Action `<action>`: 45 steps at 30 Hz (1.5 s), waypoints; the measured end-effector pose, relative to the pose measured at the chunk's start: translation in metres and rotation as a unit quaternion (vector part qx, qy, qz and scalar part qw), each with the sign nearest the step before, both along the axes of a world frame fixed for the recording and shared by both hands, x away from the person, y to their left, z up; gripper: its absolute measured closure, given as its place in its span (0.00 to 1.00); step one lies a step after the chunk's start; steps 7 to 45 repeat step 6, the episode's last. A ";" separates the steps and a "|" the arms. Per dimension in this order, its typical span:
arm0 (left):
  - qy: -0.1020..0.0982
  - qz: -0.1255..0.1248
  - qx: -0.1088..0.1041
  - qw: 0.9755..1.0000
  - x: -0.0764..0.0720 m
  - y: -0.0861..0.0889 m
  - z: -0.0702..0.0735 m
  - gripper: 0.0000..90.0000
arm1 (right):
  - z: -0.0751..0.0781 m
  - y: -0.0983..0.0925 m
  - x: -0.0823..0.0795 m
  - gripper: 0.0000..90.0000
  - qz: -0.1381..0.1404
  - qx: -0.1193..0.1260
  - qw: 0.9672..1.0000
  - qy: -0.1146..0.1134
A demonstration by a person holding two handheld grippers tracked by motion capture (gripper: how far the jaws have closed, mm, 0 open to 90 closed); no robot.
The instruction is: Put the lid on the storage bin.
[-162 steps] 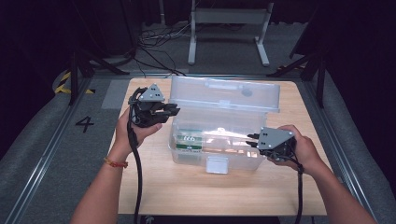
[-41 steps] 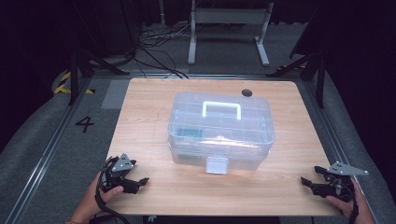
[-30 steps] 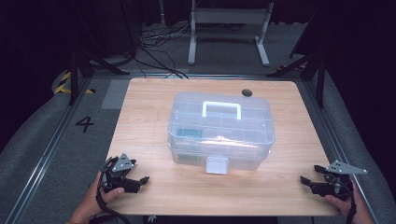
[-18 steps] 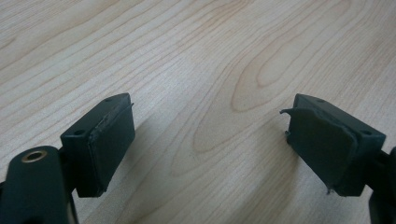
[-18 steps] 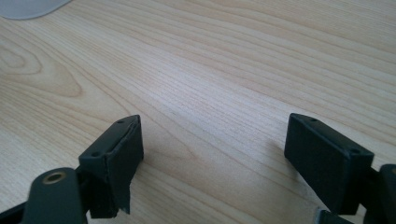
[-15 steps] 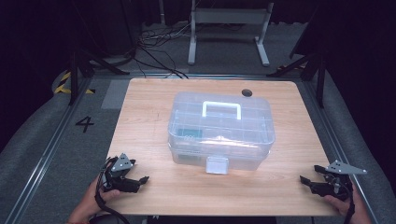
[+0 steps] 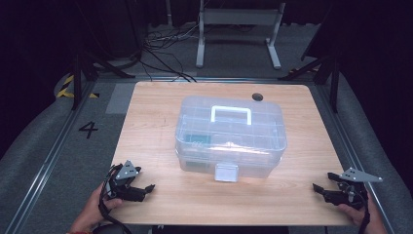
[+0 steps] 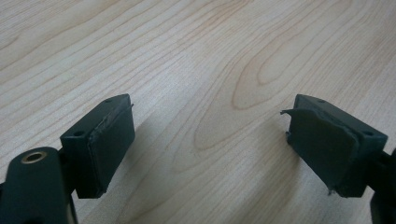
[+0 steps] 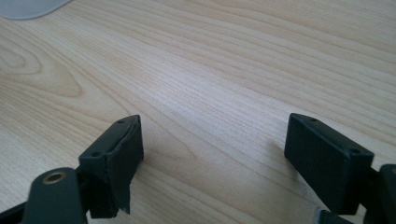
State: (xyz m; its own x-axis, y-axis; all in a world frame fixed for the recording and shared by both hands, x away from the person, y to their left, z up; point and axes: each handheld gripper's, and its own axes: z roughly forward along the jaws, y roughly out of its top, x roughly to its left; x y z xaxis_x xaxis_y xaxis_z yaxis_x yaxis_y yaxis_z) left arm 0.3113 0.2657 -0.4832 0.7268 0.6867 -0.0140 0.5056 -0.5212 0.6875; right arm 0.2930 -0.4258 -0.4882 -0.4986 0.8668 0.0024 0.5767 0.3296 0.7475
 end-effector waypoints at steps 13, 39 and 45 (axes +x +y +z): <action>0.000 0.000 0.000 1.000 0.000 0.000 0.000 0.17 | 0.000 0.000 0.000 0.22 0.000 0.000 1.000 0.000; 0.000 0.000 0.000 1.000 0.000 0.000 0.000 0.17 | 0.000 0.000 0.000 0.22 0.000 0.000 1.000 0.000; 0.000 0.000 0.000 1.000 0.000 0.000 0.000 0.17 | 0.000 0.000 0.000 0.22 0.000 0.000 1.000 0.000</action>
